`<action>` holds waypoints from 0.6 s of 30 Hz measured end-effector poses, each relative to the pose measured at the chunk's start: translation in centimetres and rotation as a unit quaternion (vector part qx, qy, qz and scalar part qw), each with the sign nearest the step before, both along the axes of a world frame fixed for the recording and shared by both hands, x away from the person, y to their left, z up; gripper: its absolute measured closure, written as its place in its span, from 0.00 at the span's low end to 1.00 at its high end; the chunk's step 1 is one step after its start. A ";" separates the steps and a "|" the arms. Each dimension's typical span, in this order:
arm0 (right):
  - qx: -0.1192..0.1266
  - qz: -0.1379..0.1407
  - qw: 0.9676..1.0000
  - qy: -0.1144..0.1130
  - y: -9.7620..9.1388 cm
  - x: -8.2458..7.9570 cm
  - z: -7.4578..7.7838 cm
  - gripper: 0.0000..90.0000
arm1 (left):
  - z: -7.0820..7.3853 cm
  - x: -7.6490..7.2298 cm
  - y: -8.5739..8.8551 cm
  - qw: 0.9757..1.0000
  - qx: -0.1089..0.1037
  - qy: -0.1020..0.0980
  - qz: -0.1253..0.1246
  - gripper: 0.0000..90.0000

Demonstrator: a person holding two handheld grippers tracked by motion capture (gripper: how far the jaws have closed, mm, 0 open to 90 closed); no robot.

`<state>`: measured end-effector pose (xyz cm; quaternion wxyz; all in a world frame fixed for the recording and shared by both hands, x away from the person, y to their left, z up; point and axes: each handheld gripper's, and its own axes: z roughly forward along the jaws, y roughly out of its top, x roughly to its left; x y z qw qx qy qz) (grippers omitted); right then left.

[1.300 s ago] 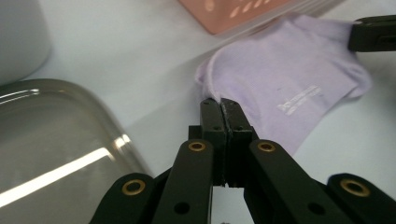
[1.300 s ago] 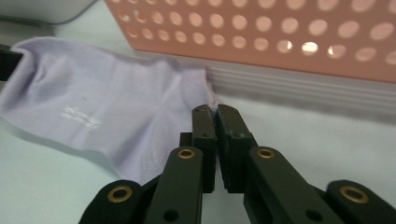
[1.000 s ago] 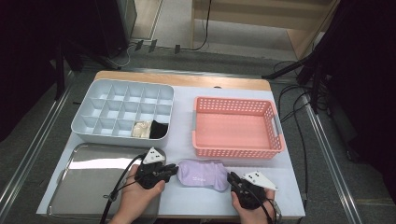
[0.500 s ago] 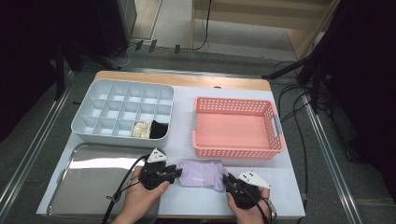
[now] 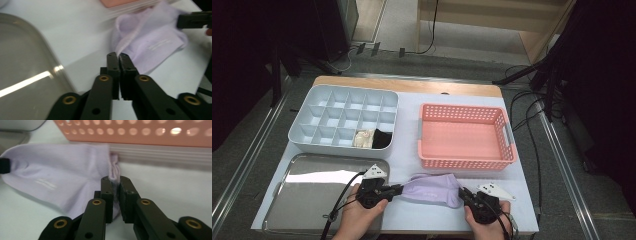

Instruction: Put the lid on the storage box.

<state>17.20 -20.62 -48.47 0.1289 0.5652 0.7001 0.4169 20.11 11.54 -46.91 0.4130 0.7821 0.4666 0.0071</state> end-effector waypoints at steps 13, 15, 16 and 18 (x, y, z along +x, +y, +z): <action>0.013 -0.003 0.997 -0.082 2.0 -1.4 1.4 0.77 | 1.1 -0.1 -0.8 0.998 -0.050 -0.015 -0.025 0.79; 0.006 0.032 0.996 -0.079 3.8 -1.8 1.5 0.77 | 1.3 0.0 -0.5 0.998 -0.051 -0.022 -0.015 0.71; 0.006 0.047 0.996 -0.079 4.7 -1.9 1.4 0.76 | 1.3 0.0 -0.2 0.998 -0.050 -0.028 -0.007 0.68; 0.007 0.074 0.995 -0.074 6.4 -2.0 1.1 0.75 | 1.5 0.0 0.4 0.998 -0.047 -0.036 0.005 0.66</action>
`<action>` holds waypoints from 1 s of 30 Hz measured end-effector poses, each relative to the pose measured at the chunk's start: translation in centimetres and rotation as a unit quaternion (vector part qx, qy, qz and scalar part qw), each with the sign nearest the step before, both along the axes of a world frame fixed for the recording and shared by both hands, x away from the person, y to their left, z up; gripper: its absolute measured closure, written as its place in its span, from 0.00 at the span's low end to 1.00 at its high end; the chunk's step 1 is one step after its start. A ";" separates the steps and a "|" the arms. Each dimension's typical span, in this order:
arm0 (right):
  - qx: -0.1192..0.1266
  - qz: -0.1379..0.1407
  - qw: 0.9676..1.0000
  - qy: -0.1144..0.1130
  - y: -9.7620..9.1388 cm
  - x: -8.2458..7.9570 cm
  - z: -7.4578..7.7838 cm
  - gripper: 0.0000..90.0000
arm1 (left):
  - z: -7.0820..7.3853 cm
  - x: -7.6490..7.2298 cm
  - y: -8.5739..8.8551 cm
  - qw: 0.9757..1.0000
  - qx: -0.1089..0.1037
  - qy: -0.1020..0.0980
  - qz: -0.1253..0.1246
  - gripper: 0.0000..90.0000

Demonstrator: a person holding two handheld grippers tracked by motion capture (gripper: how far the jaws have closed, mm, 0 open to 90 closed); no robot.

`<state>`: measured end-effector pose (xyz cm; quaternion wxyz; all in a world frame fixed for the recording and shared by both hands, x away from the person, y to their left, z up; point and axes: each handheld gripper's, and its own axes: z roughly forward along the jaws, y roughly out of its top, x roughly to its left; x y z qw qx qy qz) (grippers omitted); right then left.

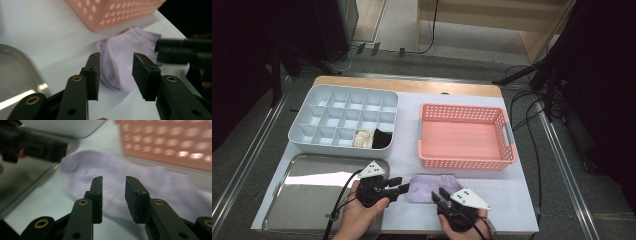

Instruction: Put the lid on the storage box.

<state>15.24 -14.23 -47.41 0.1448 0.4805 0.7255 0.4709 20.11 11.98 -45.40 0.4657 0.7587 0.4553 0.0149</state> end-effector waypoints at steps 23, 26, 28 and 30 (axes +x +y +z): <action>0.007 -0.027 1.000 0.013 3.3 0.4 -0.9 0.99 | -0.4 -0.1 -0.9 0.999 0.021 -0.006 0.027 0.60; 0.004 -0.040 0.999 0.014 2.7 0.4 -1.0 0.98 | -0.7 -0.1 -2.1 0.998 0.047 -0.003 0.029 0.50; 0.004 -0.045 0.999 0.013 2.4 0.4 -1.0 0.98 | -0.9 -0.1 -2.9 0.997 0.075 -0.005 0.032 0.45; 0.004 -0.047 0.999 0.015 2.2 0.4 -0.9 0.98 | -1.3 -0.2 -3.7 0.994 0.104 -0.006 0.034 0.43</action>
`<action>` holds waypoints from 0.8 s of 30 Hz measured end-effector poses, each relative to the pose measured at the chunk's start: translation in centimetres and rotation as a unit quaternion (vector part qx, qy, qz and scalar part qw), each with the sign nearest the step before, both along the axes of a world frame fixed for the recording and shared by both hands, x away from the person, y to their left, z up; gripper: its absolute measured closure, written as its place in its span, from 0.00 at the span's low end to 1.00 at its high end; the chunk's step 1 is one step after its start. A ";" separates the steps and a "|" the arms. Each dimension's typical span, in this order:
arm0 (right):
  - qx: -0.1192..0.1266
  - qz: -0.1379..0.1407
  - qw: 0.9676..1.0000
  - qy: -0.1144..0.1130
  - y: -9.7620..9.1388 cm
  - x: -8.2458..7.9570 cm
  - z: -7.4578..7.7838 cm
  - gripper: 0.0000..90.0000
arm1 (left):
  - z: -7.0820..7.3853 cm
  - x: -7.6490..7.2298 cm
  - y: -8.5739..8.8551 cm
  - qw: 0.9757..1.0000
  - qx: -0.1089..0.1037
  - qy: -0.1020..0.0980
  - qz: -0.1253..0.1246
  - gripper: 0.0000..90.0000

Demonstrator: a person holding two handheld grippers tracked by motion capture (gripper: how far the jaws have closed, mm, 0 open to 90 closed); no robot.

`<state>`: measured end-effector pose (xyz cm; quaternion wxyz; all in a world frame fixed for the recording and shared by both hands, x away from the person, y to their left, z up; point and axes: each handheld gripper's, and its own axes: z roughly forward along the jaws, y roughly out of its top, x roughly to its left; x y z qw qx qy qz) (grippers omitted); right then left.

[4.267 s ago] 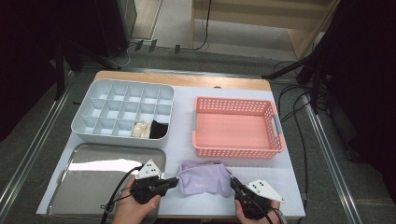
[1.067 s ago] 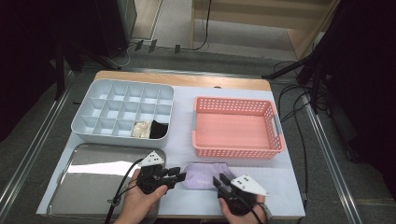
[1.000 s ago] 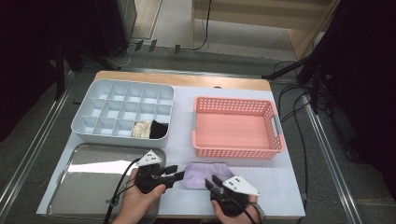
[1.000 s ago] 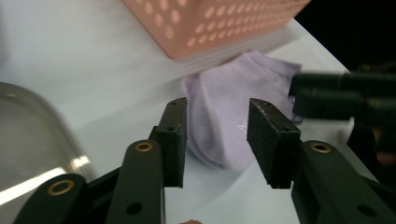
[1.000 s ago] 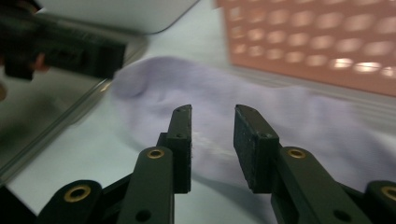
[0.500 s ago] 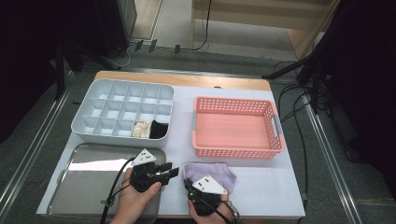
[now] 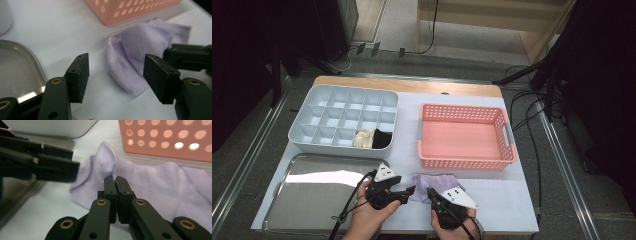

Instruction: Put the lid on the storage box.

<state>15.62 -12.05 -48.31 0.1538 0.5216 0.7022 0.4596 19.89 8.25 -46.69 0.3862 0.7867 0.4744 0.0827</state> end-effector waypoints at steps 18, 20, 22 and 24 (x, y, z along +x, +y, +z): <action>-0.004 0.007 1.000 0.001 0.1 0.1 -0.2 0.98 | 0.3 0.2 1.9 0.997 0.034 -0.041 0.054 0.55; -0.005 0.009 1.000 0.001 0.3 0.1 -0.3 0.98 | 0.4 0.2 2.2 0.998 0.021 -0.039 0.053 0.54; -0.002 0.011 1.000 0.004 0.5 0.1 -0.3 0.98 | 0.4 0.2 2.0 0.999 0.000 -0.036 0.040 0.52; -0.005 0.015 1.000 0.004 0.9 0.2 -0.4 0.98 | 0.6 -0.1 1.6 0.999 -0.017 -0.039 0.030 0.48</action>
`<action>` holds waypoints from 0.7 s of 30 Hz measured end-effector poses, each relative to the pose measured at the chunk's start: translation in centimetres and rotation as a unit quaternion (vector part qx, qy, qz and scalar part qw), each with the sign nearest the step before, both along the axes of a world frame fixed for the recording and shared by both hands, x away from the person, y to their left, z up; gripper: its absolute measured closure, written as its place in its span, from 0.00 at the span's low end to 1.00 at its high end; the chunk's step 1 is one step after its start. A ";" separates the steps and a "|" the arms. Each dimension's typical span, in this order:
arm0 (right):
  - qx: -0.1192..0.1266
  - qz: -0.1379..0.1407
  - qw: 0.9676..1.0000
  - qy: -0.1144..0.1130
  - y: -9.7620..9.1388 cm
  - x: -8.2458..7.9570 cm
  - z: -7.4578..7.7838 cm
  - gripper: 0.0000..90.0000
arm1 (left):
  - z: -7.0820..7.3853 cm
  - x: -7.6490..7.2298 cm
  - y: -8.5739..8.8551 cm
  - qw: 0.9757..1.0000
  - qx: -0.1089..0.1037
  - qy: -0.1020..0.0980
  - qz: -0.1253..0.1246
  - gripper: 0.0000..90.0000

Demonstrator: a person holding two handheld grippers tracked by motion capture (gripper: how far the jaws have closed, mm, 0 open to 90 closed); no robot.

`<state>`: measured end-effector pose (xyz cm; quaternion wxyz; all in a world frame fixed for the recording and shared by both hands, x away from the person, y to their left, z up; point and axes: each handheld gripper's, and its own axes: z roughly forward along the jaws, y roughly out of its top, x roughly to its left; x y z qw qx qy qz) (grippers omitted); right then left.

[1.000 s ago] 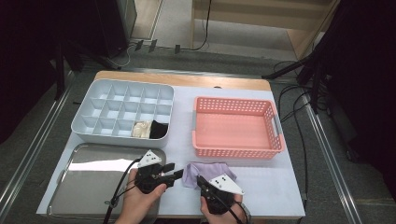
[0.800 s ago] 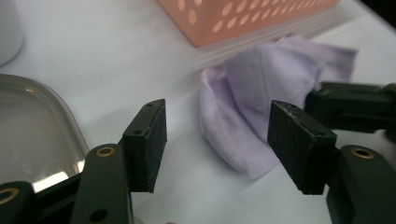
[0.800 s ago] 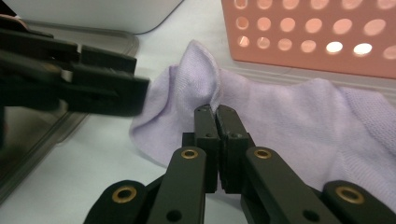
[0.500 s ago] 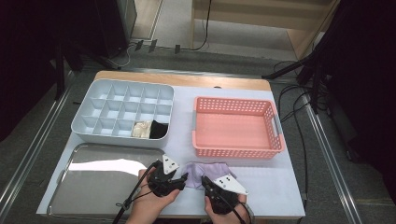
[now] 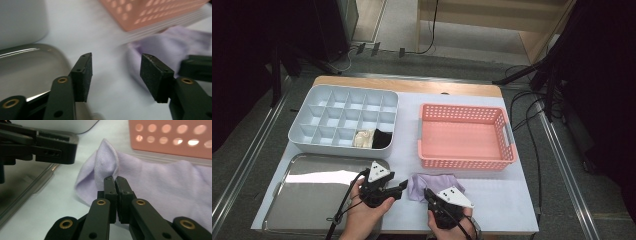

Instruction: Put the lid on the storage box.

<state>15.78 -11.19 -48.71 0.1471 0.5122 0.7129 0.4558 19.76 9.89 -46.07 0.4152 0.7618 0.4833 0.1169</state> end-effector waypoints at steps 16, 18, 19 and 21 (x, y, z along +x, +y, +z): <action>-0.002 -0.001 1.000 -0.003 0.3 0.0 0.0 0.98 | -1.3 -0.1 -1.8 0.997 0.073 0.016 -0.024 0.62; 0.000 -0.001 1.000 -0.004 0.3 0.0 0.1 0.98 | -1.2 0.0 -1.5 0.997 0.066 0.018 -0.024 0.67; 0.000 -0.002 1.000 -0.004 0.3 0.0 0.1 0.98 | -1.2 0.0 -1.4 0.998 0.063 0.019 -0.024 0.68; 0.002 -0.001 1.000 -0.007 0.4 0.0 0.1 0.98 | -1.1 0.1 -1.2 0.998 0.052 0.020 -0.023 0.70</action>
